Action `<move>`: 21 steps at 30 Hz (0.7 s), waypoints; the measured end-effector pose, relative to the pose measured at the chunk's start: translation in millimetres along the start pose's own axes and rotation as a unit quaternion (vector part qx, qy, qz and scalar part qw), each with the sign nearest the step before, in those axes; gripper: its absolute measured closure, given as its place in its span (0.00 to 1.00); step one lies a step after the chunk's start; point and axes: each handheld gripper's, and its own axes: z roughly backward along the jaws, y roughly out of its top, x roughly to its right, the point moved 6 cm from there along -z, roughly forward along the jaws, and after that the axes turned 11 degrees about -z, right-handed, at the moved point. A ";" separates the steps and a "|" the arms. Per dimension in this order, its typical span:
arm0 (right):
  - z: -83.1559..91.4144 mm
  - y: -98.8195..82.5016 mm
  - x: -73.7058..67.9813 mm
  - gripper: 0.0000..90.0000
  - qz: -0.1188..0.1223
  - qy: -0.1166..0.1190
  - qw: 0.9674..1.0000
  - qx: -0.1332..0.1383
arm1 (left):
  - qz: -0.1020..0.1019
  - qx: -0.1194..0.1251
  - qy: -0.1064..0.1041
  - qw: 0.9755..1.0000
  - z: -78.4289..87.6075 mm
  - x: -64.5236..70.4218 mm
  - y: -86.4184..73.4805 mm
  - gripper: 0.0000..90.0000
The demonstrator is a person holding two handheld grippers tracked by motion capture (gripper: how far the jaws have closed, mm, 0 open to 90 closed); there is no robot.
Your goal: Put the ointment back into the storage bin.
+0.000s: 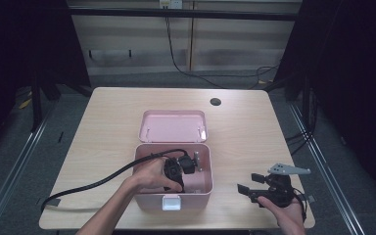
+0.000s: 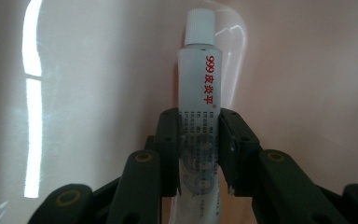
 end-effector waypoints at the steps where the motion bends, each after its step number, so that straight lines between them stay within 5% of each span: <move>1: -0.1 0.0 -0.4 0.25 0.001 0.001 1.000 0.000 | -0.002 -0.004 0.001 1.000 -1.2 0.0 -0.7 0.78; 21: 0.4 -0.1 -0.2 0.25 -0.001 0.000 1.000 0.000 | -0.002 -0.010 -0.015 1.000 -10.4 -0.7 -2.6 0.75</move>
